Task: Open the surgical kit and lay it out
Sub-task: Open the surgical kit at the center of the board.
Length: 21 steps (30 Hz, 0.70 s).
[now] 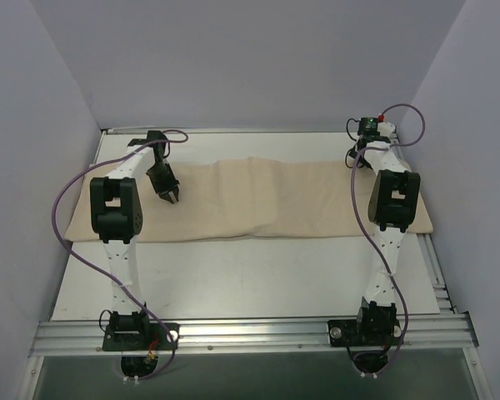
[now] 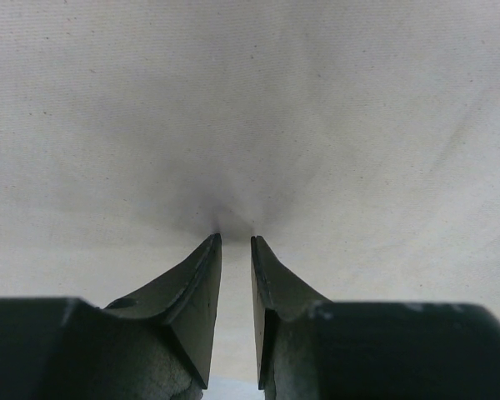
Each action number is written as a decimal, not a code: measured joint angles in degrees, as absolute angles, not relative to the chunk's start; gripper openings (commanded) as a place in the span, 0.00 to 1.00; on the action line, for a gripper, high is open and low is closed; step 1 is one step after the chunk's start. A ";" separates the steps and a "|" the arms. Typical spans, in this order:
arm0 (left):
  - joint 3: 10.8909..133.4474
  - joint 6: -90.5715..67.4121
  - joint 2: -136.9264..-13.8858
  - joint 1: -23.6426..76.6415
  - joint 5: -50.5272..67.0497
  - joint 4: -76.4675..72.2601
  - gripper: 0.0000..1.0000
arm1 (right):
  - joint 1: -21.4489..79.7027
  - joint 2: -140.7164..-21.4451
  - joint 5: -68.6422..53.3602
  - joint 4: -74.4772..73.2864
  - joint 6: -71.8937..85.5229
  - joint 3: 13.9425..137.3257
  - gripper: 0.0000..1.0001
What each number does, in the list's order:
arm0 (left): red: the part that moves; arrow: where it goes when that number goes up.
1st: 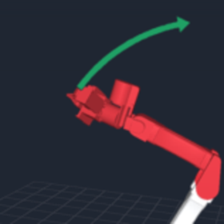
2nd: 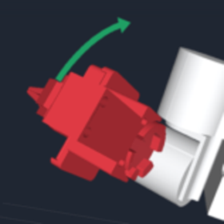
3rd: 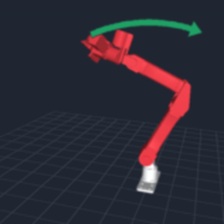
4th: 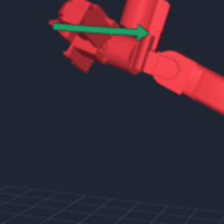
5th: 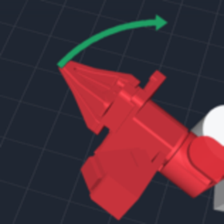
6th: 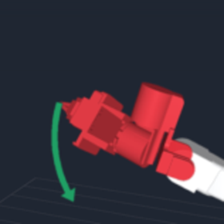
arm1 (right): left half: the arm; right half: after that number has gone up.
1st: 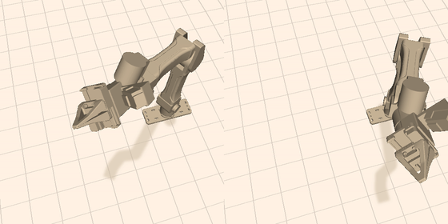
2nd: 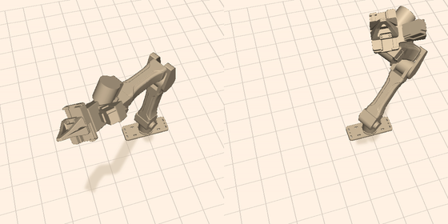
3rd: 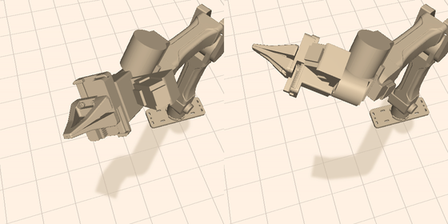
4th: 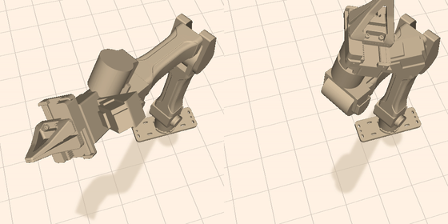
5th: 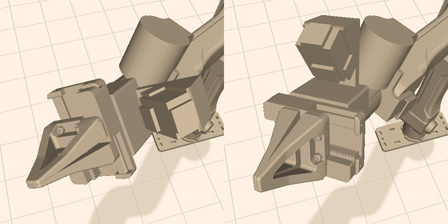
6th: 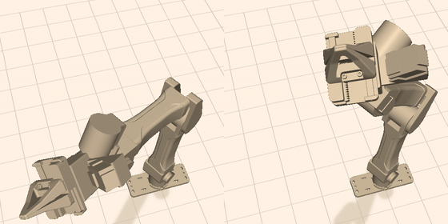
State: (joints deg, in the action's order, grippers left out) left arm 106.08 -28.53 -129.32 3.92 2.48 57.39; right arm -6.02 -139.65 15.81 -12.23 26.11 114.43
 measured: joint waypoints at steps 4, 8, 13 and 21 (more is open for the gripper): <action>105.93 -28.53 -129.32 3.92 2.48 57.30 0.30 | -6.02 -140.70 15.62 -12.19 27.09 115.79 0.45; 105.45 -28.51 -129.32 3.92 2.50 57.17 0.30 | -6.02 -142.17 15.66 -12.38 27.44 117.97 0.39; 105.43 -28.51 -129.32 3.92 2.57 57.17 0.30 | -6.02 -142.45 15.66 -12.64 27.70 118.52 0.24; 105.16 -28.49 -129.29 3.90 2.87 57.08 0.30 | -6.33 -142.45 15.62 -12.91 27.86 118.52 0.03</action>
